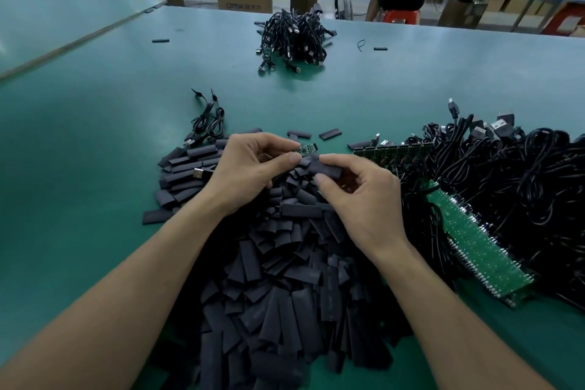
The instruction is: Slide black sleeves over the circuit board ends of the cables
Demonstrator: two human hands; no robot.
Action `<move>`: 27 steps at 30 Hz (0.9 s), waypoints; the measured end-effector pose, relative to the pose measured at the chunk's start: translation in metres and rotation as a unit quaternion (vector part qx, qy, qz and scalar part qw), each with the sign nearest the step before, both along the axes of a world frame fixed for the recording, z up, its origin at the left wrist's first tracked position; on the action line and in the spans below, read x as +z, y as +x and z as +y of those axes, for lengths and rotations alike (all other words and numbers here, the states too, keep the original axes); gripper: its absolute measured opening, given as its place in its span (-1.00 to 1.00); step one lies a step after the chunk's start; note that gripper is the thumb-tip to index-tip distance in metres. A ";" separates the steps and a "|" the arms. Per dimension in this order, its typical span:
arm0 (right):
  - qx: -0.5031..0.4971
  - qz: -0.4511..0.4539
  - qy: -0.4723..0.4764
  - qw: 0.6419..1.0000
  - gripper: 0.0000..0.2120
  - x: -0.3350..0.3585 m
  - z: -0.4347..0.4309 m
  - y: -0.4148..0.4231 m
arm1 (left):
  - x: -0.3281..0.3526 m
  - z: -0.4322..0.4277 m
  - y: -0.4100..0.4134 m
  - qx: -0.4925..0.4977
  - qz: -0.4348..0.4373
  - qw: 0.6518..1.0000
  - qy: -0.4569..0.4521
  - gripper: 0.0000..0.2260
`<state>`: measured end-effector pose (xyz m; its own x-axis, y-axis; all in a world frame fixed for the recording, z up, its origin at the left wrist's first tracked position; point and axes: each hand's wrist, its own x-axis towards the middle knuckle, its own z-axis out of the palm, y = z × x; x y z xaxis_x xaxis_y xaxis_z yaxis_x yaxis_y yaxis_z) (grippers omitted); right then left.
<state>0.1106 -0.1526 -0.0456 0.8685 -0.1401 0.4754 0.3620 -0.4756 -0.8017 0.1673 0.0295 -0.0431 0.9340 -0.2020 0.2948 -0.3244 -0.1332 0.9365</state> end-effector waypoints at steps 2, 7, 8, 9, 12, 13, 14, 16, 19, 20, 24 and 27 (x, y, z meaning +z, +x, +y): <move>0.000 0.004 0.000 1.000 -0.77 0.000 -0.001 0.000 | 0.001 -0.001 -0.001 -0.007 0.002 1.000 0.002 -0.91; 0.012 0.016 0.037 0.999 -0.78 -0.001 -0.002 0.001 | 0.002 -0.001 -0.003 -0.017 0.002 1.000 -0.001 -0.89; 0.014 0.015 0.046 0.999 -0.79 -0.001 -0.002 0.001 | 0.002 -0.001 -0.003 -0.019 0.001 1.000 -0.004 -0.87; 0.016 0.012 0.052 0.998 -0.80 -0.001 -0.002 0.000 | 0.002 -0.001 -0.004 -0.022 0.001 1.000 -0.005 -0.86; 0.021 0.003 0.068 0.997 -0.84 -0.001 -0.003 0.000 | 0.002 0.000 -0.004 -0.026 0.001 1.000 -0.007 -0.86; 0.024 0.001 0.072 0.997 -0.84 -0.001 -0.003 0.000 | 0.002 0.000 -0.004 -0.026 0.001 1.000 -0.007 -0.86; 0.025 -0.003 0.074 0.997 -0.84 -0.001 -0.003 0.000 | 0.002 0.000 -0.004 -0.026 0.003 1.000 -0.008 -0.87; 0.026 -0.008 0.077 0.997 -0.82 -0.001 -0.004 0.000 | 0.002 0.000 -0.004 -0.028 0.007 1.000 -0.007 -0.87; 0.018 -0.012 0.080 0.997 -0.82 -0.001 -0.004 0.001 | 0.003 0.001 -0.003 -0.036 0.011 0.999 -0.003 -0.91; 0.013 -0.016 0.079 0.997 -0.82 -0.001 -0.004 0.001 | 0.003 0.001 -0.004 -0.038 0.012 0.999 -0.001 -0.91; -0.005 -0.028 0.083 0.996 -0.84 -0.001 -0.005 0.002 | 0.004 0.001 -0.005 -0.046 0.015 0.999 0.001 -0.92; -0.022 -0.032 0.092 0.995 -0.85 -0.002 -0.005 0.003 | 0.005 0.001 -0.007 -0.048 0.020 0.999 0.002 -0.93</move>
<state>0.1135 -0.1577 -0.0473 0.8289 -0.2665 0.4919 0.3966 -0.3402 -0.8526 0.1607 0.0301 -0.0376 0.9210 -0.2930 0.2567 -0.2983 -0.1064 0.9485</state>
